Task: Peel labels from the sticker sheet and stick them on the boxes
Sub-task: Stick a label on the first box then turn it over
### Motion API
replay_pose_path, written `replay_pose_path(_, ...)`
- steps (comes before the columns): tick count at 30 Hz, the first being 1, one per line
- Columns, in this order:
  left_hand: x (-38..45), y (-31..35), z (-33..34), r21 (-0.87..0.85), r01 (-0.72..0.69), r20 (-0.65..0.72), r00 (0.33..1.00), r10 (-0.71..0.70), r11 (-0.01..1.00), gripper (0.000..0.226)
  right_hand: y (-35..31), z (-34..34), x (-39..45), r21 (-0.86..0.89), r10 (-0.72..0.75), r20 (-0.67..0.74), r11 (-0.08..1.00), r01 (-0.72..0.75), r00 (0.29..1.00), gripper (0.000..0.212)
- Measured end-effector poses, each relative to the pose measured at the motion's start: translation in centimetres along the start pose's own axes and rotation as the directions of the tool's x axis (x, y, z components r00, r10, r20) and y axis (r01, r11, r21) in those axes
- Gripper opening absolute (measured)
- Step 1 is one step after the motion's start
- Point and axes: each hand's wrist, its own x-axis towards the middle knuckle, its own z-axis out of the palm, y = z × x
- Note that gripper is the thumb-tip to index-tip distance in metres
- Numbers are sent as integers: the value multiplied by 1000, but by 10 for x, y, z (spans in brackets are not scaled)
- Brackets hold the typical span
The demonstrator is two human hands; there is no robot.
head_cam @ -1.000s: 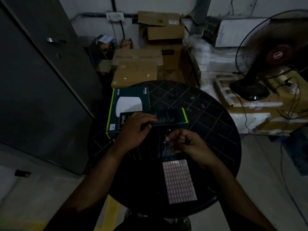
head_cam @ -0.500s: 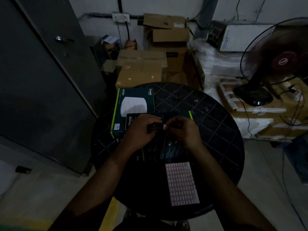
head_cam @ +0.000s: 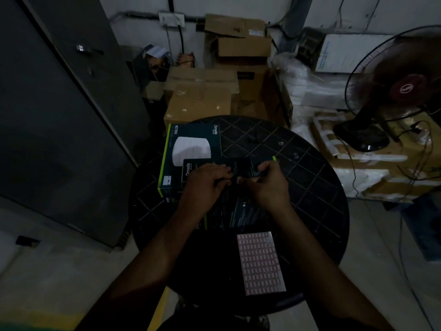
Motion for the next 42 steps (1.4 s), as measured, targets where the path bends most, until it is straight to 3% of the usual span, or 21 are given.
replay_pose_path(9, 5, -3, 0, -29, -14, -17, 1000, 14, 999, 20, -22, 3, 10, -164, 46, 26, 986, -41, 999, 52)
replay_pose_path(20, 1, 0, -2, -43, 11, -27, 1000, -13, 999, 22, -39, 6, 16, -219, 200, 64, 959, -182, 978, 45)
replay_pose_path(25, 1, -2, -1, -21, 30, 2, 1000, -30, 999, 27, -38, 10, 20, -230, 191, 56, 958, -174, 980, 40)
replay_pose_path(36, 1, -1, -2, -43, -25, -30, 999, 24, 999, 24, -33, -3, 33, -487, 72, 127, 874, -1, 989, 32)
replay_pose_path(39, 0, -1, -1, -76, -9, -36, 999, 6, 997, 20, -24, -17, 36, -374, 59, 208, 927, 24, 976, 28)
replay_pose_path(42, 1, 0, -1, -95, 13, -31, 999, -16, 995, 19, -14, -27, 36, -311, -224, 189, 910, 274, 956, 6)
